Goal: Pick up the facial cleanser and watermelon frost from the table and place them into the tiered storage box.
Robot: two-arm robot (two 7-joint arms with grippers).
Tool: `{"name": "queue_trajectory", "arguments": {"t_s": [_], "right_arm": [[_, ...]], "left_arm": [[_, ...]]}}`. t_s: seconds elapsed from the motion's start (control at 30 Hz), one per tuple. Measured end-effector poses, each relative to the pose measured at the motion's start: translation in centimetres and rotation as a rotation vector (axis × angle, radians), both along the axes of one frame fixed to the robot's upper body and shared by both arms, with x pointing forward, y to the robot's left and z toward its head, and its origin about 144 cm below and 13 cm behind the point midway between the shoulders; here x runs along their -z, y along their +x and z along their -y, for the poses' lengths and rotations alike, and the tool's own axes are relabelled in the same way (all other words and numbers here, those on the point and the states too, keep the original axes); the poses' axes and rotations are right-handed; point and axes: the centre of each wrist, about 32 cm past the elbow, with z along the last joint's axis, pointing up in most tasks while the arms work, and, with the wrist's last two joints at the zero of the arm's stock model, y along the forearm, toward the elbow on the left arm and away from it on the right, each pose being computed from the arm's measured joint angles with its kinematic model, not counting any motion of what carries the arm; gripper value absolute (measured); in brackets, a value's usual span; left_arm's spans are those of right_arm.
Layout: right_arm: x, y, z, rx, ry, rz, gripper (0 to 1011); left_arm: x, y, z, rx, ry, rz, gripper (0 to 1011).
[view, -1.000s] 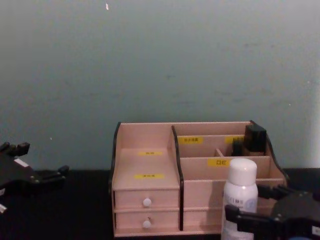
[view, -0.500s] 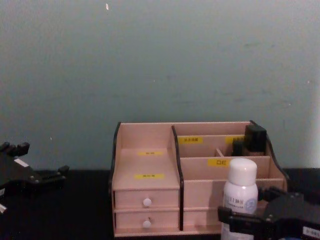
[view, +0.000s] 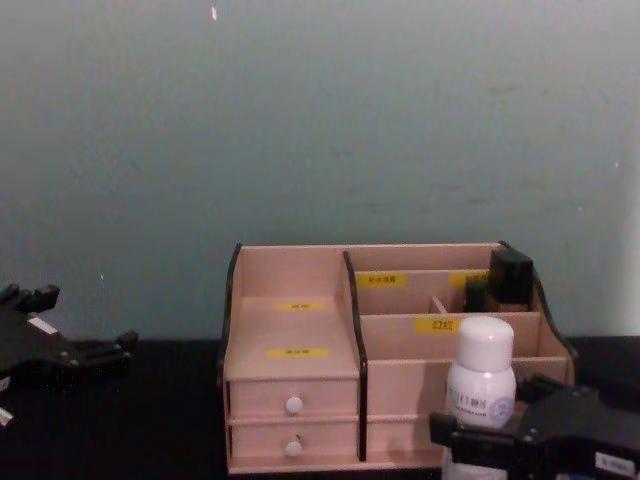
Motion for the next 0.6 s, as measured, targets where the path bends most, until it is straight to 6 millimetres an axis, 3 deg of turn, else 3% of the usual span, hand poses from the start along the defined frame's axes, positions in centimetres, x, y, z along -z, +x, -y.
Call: {"name": "queue_trajectory", "arguments": {"t_s": [0.6], "right_arm": [[0.37, 0.36, -0.17, 0.024, 0.004, -0.009, 1003]], "left_arm": [[0.0, 0.0, 0.0, 0.0, 0.0, 0.0, 1001]]}}
